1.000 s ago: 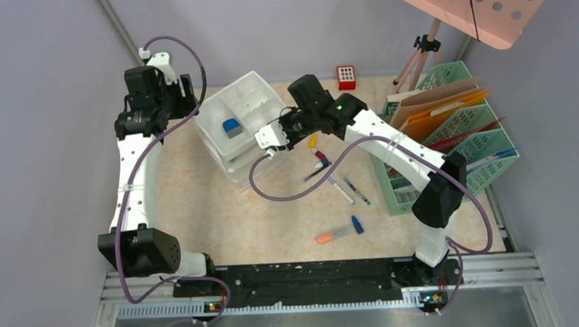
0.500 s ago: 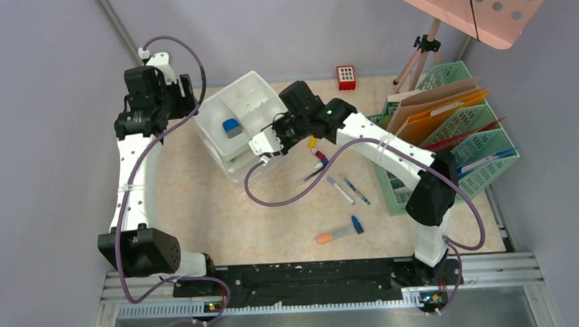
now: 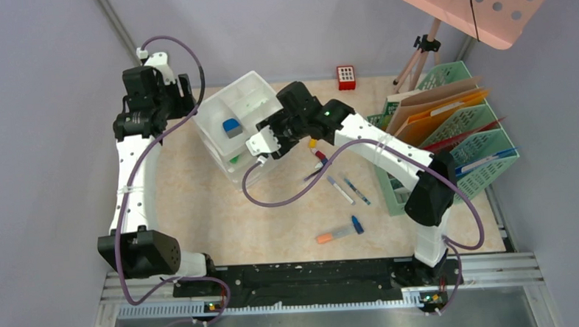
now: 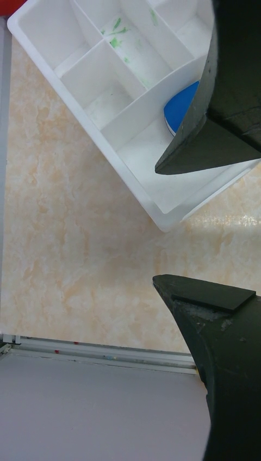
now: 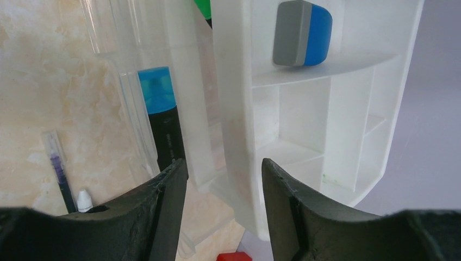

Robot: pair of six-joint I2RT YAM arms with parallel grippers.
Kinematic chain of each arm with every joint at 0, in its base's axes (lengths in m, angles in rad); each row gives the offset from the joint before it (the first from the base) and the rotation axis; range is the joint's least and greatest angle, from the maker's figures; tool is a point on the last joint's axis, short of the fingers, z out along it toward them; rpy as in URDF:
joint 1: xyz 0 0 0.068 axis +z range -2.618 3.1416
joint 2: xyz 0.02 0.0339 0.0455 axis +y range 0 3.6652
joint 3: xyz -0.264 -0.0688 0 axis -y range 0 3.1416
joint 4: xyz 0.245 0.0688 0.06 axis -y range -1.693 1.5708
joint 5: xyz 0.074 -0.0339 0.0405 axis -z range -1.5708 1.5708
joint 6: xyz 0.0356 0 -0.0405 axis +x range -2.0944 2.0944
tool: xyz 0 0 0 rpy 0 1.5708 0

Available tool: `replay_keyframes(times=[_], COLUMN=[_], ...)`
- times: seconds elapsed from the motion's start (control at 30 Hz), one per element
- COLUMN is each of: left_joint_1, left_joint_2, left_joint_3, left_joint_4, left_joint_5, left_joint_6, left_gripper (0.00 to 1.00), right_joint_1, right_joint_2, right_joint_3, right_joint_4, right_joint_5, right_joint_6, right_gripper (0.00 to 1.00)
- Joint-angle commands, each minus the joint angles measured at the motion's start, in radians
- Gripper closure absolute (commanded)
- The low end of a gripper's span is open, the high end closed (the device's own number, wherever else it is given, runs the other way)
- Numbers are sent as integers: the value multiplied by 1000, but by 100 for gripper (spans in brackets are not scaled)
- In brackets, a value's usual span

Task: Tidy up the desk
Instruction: Place the stationery in the drawer, then pick up the stationery from the center of the board.

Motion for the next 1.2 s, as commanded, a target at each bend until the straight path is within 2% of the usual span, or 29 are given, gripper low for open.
replay_keyframes(times=[0.0,0.2,0.33,0.57,0.8,0.9,1.0,1.17], left_joint_1=[6,6,7,10,10,10,10,10], left_joint_2=[-41,-31,-34,-68,-144,-162,-172,-175], left_joint_3=[8,12,22,5,-69,-87,-101,-105], left_joint_4=[37,45,60,97,135,139,140,137], left_joint_5=[-5,-10,-21,-25,-22,-15,-9,-9], left_joint_6=[10,7,2,-5,-24,-30,-31,-25], left_gripper=[27,25,22,17,6,5,5,5], right_joint_1=[14,10,10,6,5,5,6,9], right_joint_2=[-39,-115,-197,-390,-517,-538,-557,-551], right_joint_3=[67,80,12,-227,-523,-655,-802,-941], right_joint_4=[42,37,6,-119,-191,-153,-84,1], right_joint_5=[6,-2,-18,-108,-240,-277,-289,-264], right_joint_6=[32,164,287,391,391,434,459,479], right_gripper=[48,46,41,38,36,35,30,30])
